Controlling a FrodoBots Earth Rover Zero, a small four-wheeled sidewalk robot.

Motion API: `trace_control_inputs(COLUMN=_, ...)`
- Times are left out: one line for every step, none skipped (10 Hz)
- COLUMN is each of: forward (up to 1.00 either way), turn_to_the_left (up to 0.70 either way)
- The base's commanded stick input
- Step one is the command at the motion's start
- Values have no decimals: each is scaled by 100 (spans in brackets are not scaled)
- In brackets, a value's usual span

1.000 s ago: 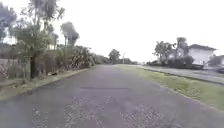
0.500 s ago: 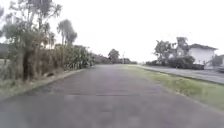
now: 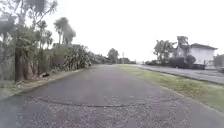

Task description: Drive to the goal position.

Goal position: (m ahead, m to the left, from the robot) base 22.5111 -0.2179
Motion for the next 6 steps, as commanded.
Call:
trace_control_inputs(forward=100, turn_to_the_left=0)
trace_control_inputs(forward=100, turn_to_the_left=0)
trace_control_inputs(forward=100, turn_to_the_left=0)
trace_control_inputs(forward=100, turn_to_the_left=0)
trace_control_inputs(forward=100, turn_to_the_left=0)
trace_control_inputs(forward=100, turn_to_the_left=0)
